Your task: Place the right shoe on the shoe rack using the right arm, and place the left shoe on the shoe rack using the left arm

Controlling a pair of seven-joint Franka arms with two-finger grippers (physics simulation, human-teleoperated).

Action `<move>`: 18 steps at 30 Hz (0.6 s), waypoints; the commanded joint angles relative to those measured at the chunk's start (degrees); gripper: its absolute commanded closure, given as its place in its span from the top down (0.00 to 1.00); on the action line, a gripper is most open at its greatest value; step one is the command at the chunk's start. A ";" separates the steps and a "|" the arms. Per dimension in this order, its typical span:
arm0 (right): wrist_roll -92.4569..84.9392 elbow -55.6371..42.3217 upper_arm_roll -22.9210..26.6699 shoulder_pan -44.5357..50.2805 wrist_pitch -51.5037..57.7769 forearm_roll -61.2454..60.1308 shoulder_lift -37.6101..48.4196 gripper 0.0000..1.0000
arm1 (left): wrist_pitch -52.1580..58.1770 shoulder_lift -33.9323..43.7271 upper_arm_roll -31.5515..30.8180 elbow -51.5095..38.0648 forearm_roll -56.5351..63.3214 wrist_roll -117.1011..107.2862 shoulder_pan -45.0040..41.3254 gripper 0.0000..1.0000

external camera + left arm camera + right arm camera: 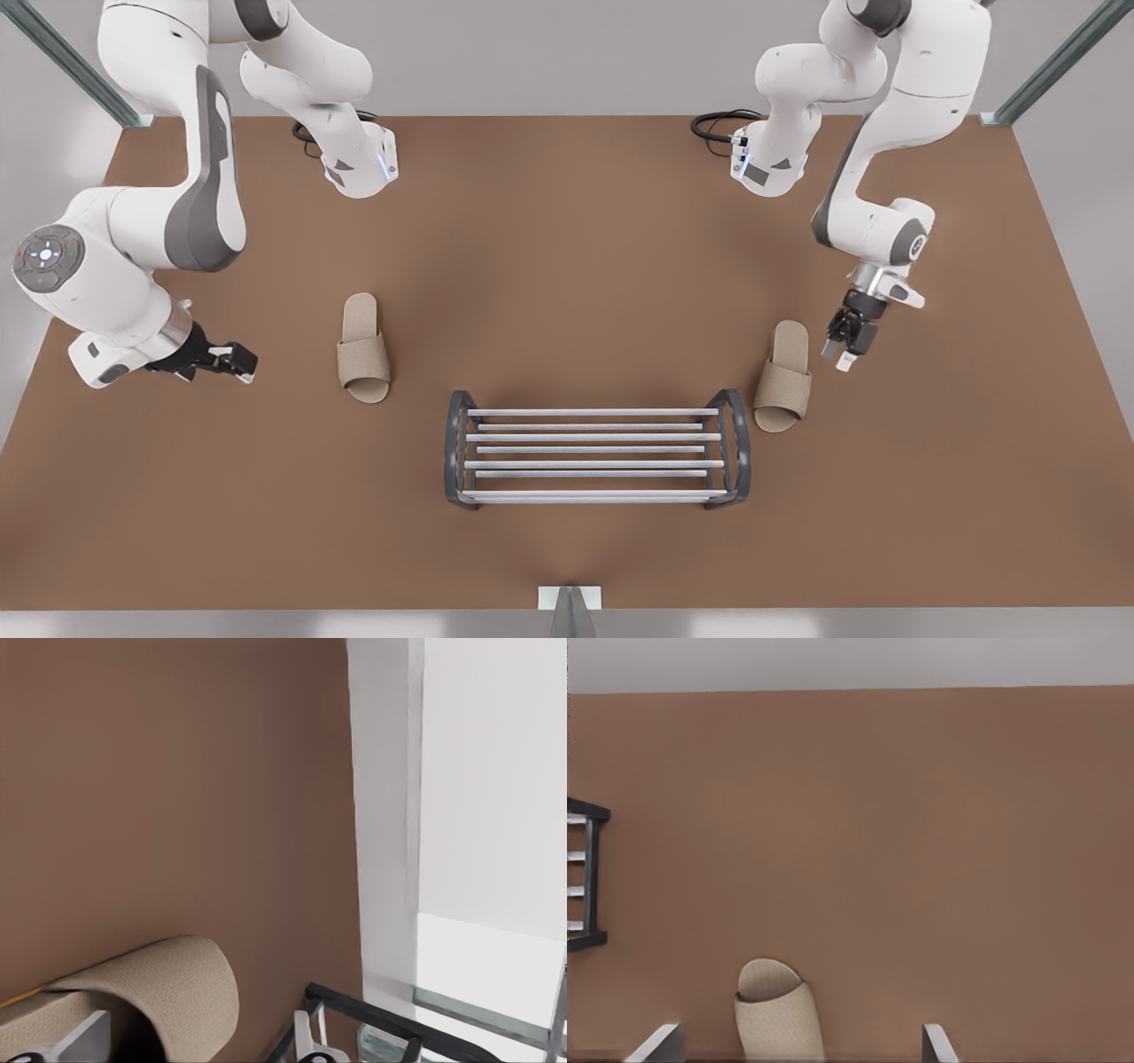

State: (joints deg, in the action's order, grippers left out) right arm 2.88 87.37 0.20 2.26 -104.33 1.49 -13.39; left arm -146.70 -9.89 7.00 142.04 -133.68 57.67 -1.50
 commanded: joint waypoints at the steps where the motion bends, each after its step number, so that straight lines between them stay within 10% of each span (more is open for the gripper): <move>1: -0.59 1.66 -0.11 3.27 2.90 0.26 0.91 1.00 | -4.65 -1.09 -0.85 0.00 -21.36 81.46 -0.08 1.00; 10: -41.20 40.24 -0.99 7.40 -46.82 38.13 21.12 1.00 | 0.01 -3.73 -2.78 -0.36 -34.01 80.41 -0.96 1.00; 13: -37.50 48.95 0.94 3.97 -73.30 72.23 25.08 1.00 | 0.01 -3.73 -4.45 -0.36 -36.39 74.70 -0.96 1.00; 18: -24.68 48.33 -10.30 6.26 -53.70 84.20 23.50 1.00 | 0.01 -4.87 -6.56 -1.67 -38.23 66.17 -1.31 1.00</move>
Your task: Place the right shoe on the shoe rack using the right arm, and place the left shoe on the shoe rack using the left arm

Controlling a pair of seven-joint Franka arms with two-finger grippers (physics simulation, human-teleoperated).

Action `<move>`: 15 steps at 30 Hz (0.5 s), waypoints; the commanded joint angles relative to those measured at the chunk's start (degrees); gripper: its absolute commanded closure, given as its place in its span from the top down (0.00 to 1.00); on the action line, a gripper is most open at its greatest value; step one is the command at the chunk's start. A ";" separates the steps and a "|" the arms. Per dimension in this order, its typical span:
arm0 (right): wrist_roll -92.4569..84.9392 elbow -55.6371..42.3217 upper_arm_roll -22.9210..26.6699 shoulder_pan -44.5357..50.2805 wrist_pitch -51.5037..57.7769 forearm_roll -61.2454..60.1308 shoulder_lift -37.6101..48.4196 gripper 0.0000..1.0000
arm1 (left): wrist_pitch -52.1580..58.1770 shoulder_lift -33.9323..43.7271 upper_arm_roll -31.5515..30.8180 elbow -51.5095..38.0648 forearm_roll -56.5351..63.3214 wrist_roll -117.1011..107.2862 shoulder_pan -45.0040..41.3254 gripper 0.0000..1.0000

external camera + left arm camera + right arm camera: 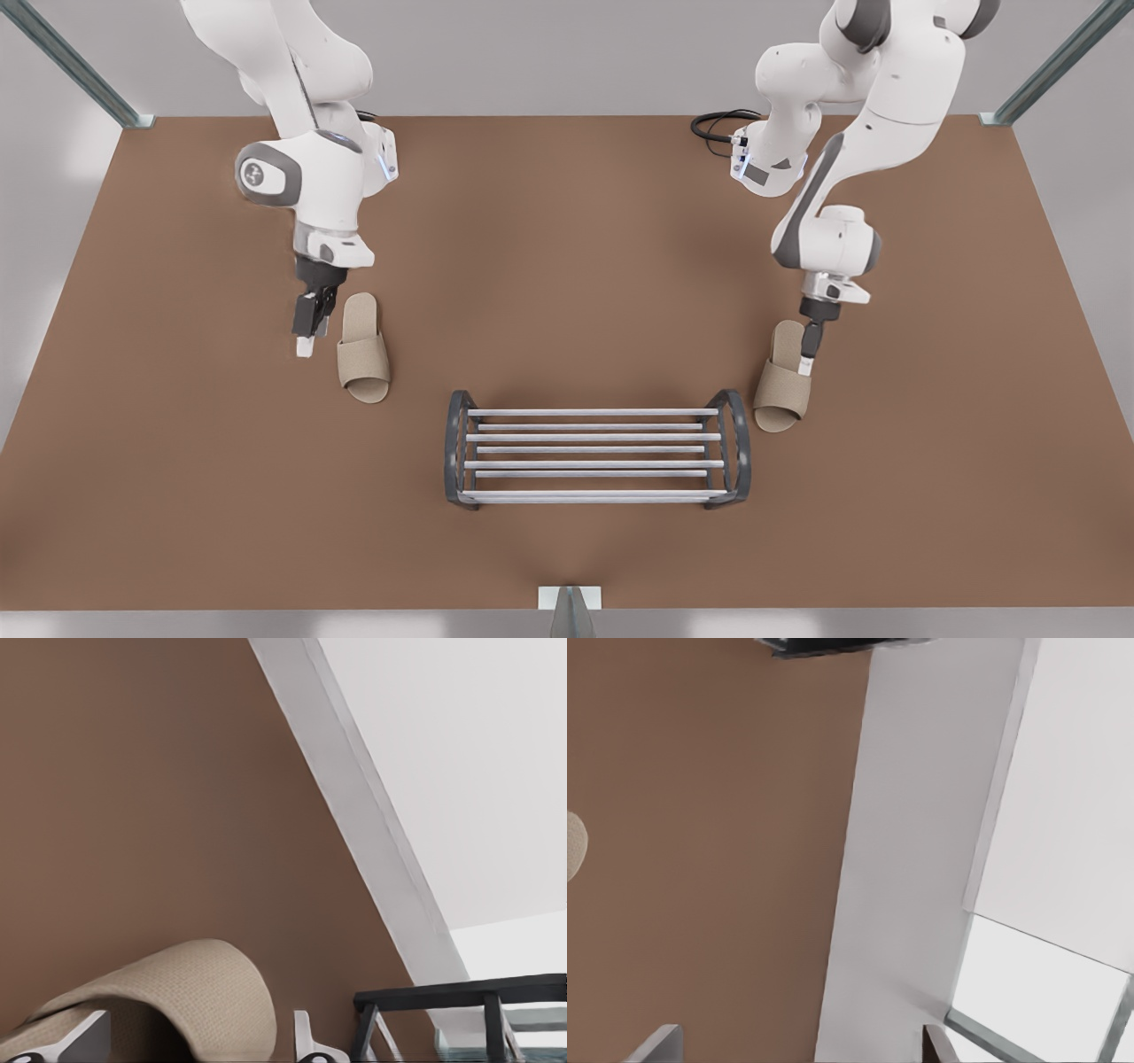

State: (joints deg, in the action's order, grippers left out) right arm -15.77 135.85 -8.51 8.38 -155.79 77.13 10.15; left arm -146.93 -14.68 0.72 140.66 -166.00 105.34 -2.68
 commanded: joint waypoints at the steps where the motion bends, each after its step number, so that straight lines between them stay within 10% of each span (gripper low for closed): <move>1: 1.17 0.99 -5.02 0.14 2.06 8.56 -0.13 1.00 | 0.24 -0.62 -0.72 -0.47 -6.17 17.53 -0.13 1.00; 9: 44.95 9.78 -6.26 -4.34 4.09 10.31 -1.27 1.00 | 0.24 -4.74 -1.69 -5.22 -6.44 6.37 -0.22 1.00; 15: 73.86 13.47 -7.66 -0.48 14.80 45.12 -8.48 1.00 | 0.15 -7.12 -2.31 -7.95 -6.35 -0.92 -0.22 1.00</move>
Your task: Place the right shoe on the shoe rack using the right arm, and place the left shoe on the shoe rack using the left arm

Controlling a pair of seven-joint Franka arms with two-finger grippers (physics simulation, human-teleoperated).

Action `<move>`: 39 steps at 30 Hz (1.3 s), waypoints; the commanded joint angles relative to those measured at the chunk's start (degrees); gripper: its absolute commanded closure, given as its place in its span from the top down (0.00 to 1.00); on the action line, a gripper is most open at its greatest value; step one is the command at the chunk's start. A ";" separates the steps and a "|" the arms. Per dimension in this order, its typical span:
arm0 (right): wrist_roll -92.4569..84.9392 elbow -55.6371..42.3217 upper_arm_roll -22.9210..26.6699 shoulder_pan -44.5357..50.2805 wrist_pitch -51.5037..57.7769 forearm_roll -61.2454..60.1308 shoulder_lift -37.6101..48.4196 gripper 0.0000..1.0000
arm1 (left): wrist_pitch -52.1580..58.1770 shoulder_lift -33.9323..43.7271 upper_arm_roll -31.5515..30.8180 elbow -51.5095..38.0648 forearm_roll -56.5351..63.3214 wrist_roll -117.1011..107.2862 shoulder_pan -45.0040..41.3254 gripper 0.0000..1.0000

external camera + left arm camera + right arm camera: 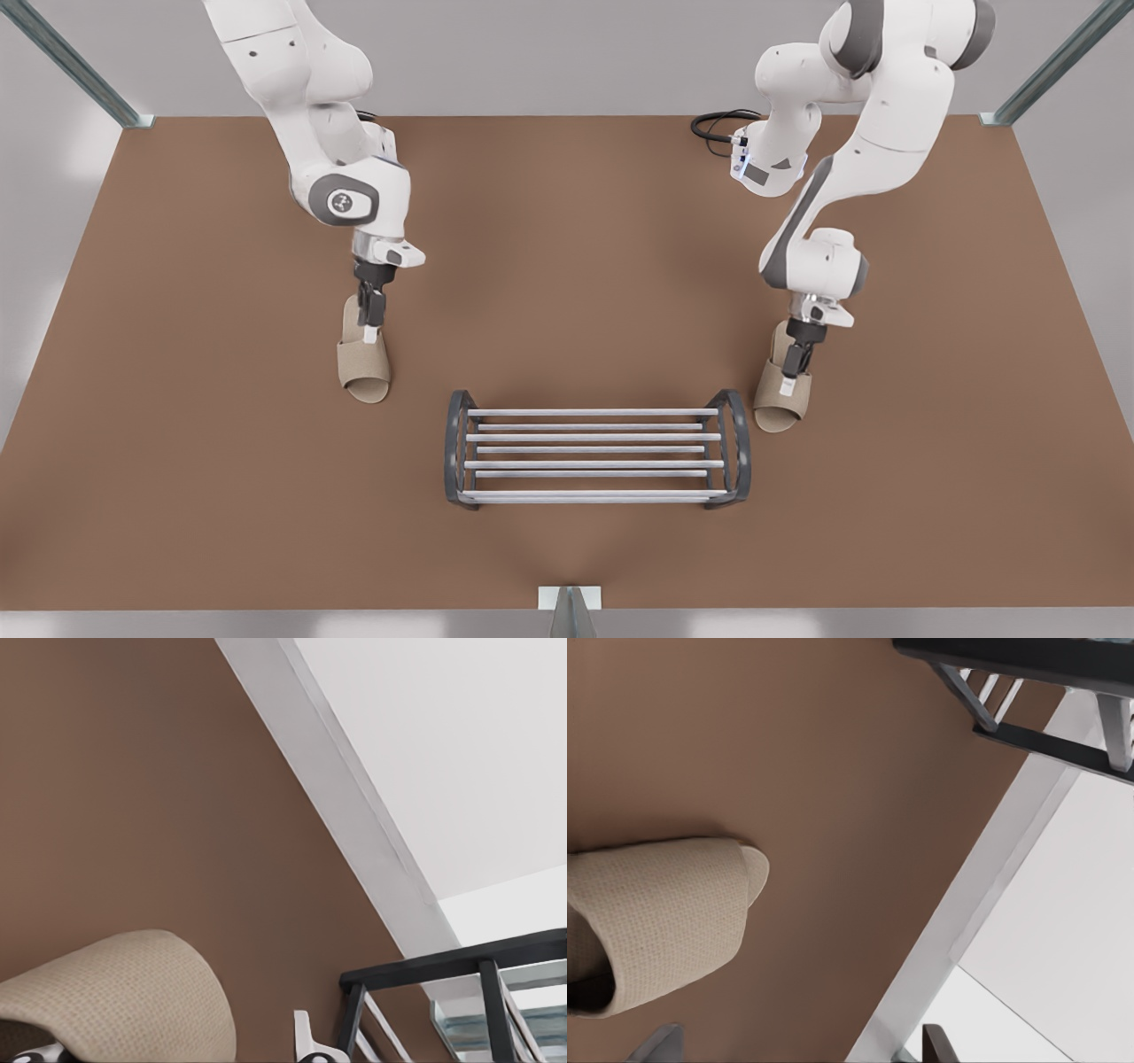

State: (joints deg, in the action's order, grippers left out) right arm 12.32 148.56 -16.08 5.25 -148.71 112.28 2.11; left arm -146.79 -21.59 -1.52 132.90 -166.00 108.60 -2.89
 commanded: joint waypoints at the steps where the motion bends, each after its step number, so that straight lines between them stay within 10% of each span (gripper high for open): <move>1: 49.02 1.56 -0.09 3.45 9.40 10.06 -0.80 1.00 | -0.16 -0.21 -0.07 -0.28 -6.35 -4.62 -0.01 0.92; 24: 66.87 6.48 0.52 -4.72 4.13 32.54 -2.29 1.00 | 2.81 0.67 -0.33 -4.14 -5.56 -20.52 0.43 0.64; 26: 66.95 6.74 1.14 -4.81 6.68 35.64 -4.31 1.00 | 3.88 2.69 -0.24 -4.23 -4.07 -21.85 1.31 0.34; 34: 69.06 7.45 4.75 -5.17 16.17 46.89 -9.67 1.00 | 2.65 4.18 -0.24 -6.08 -1.16 -28.44 1.74 0.21; 39: 69.06 6.13 4.75 -4.90 18.55 48.21 -12.57 1.00 | -28.72 16.93 -7.97 -16.79 15.45 -64.91 1.31 0.21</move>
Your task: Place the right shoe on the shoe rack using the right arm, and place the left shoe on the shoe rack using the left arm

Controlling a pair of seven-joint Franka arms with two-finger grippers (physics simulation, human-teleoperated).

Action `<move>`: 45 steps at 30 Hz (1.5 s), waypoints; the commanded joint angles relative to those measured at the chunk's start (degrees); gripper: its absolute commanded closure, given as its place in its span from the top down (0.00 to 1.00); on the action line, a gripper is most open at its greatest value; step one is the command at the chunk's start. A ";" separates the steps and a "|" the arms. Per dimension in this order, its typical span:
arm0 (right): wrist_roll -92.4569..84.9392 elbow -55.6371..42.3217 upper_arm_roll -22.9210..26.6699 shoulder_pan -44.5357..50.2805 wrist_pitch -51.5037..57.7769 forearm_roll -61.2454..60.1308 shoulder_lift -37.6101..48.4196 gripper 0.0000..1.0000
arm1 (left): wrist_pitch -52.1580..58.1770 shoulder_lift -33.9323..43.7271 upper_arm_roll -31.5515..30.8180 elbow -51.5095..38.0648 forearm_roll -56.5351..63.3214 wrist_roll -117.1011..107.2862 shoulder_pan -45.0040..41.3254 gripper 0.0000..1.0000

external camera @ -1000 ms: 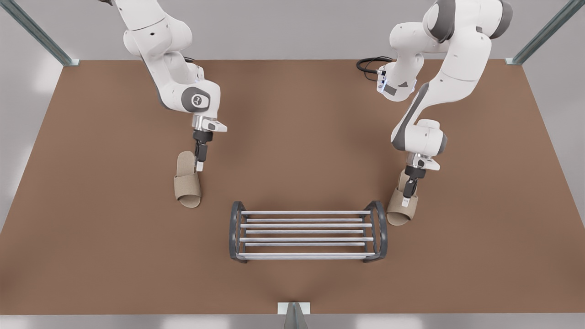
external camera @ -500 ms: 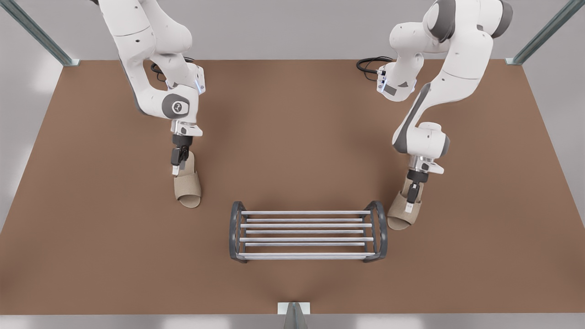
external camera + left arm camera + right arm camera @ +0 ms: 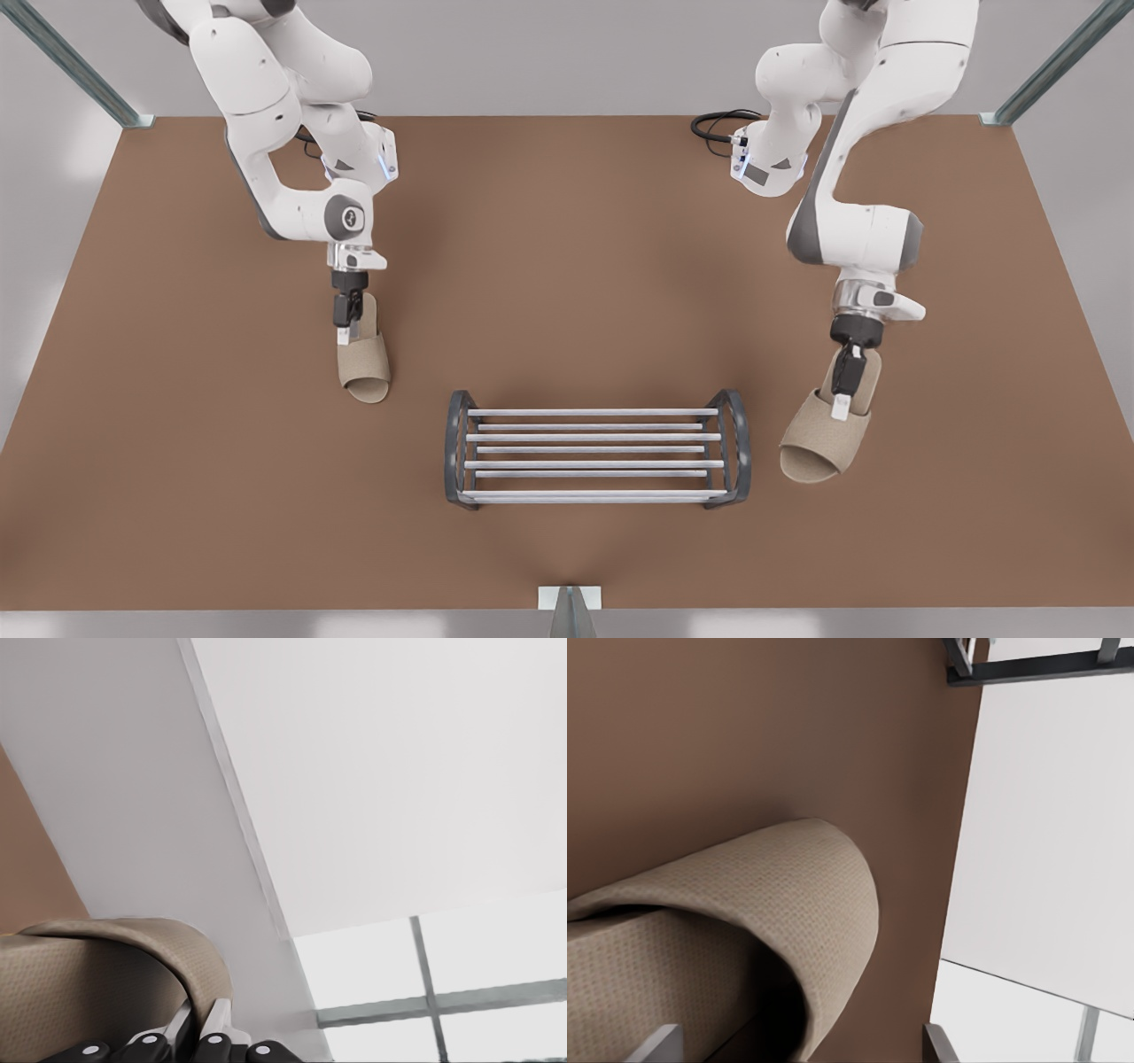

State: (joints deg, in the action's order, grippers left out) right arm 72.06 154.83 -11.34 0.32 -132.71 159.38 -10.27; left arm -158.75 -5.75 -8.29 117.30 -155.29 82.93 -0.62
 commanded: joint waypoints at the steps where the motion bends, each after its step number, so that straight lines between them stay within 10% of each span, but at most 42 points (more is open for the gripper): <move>1: 9.33 -1.11 0.00 -0.41 2.55 2.42 -0.27 1.00 | -21.60 1.00 -4.10 -4.71 4.12 -39.95 -1.58 0.21; 12: 12.06 -7.00 1.84 -0.41 5.01 9.10 -5.02 0.98 | -41.20 -12.97 -7.44 -23.96 7.37 -44.17 -24.96 0.21; 18: 14.87 -8.14 2.11 -0.32 6.59 12.09 -6.95 0.25 | -40.06 -20.61 -3.31 -32.22 8.17 -44.35 -25.05 0.21; 24: 14.87 -10.51 2.11 -0.41 6.33 12.18 -6.16 0.21 | -37.16 -23.78 -2.17 -35.92 13.88 -44.35 -24.96 0.21; 26: 14.69 -13.58 2.11 -0.32 1.85 12.00 -4.23 0.21 | -35.93 -24.22 -2.17 -35.21 14.76 -44.17 -24.52 1.00; 29: 13.55 -24.66 4.91 2.57 -16.08 10.95 -1.42 0.21 | -34.96 -24.92 -1.29 -35.04 15.02 -44.08 -24.43 1.00; 35: 0.63 -41.63 8.26 9.26 -41.75 -13.82 1.57 0.21 | -34.96 -25.89 -0.94 -35.12 16.87 -44.34 -24.35 1.00; 40: -22.11 -41.71 8.35 18.48 -32.80 -48.18 2.10 0.21 | -41.64 -8.85 -1.11 -32.66 9.13 -43.73 -21.53 1.00; 45: -77.14 -50.24 7.12 26.49 -11.61 -82.30 0.52 0.21 | -11.94 -1.37 -3.57 -30.91 46.73 -40.57 -9.49 1.00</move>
State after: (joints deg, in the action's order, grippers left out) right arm 59.50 105.46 -4.14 27.03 -156.02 92.67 -9.88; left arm -185.31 -8.42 -11.23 86.23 -122.24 43.18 -9.04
